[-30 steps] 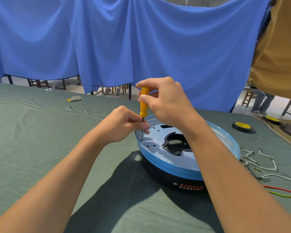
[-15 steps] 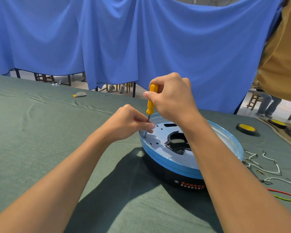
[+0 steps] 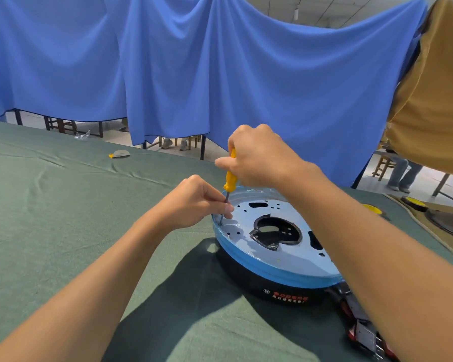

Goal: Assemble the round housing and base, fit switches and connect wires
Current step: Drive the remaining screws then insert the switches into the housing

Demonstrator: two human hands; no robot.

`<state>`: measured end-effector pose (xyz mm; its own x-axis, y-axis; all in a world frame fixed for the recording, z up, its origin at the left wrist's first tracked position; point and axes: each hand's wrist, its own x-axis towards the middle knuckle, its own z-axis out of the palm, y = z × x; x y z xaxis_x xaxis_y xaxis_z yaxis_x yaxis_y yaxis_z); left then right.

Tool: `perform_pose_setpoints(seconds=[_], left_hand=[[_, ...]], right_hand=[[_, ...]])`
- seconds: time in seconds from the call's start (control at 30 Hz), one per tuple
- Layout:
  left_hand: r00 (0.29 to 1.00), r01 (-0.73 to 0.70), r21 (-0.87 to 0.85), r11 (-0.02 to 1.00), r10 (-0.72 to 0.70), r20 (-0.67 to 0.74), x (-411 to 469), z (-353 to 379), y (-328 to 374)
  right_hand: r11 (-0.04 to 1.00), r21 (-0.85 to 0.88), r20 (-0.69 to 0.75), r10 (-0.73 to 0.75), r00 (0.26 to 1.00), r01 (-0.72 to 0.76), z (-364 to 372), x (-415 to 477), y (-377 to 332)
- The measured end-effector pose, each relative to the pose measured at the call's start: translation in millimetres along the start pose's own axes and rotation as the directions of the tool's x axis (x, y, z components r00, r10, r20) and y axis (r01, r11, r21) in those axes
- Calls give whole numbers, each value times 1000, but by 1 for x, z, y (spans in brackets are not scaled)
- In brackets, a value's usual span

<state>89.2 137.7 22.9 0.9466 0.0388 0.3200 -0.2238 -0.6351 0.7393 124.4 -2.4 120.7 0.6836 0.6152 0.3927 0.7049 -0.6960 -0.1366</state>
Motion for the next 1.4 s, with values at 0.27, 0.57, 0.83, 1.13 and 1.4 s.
perform_pose_setpoints(seconds=[0.27,0.57,0.83,1.13,1.4], left_hand=[[999,27,-66,997,-24,48,2,-3,-3],[1000,29,4,1000,-29,0,4,2,-3],[1000,8,-7,1000,-8,28,3,0,-5],[1000,14,2,1000,-14,5,2,3,-5],[1000,8,39,999,-7,-18,-1,6,-2]], right_hand=[[925,-258,291,-201,935,279,-14,15,-13],[955,-291,282,27,959,58,-8,26,-15],[947,-183,404,-173,898,264,-20,17,-13],[979,-186,340,-19,940,87,-4,27,-20],[984,-163,377,-2,926,68,-14,17,-14]])
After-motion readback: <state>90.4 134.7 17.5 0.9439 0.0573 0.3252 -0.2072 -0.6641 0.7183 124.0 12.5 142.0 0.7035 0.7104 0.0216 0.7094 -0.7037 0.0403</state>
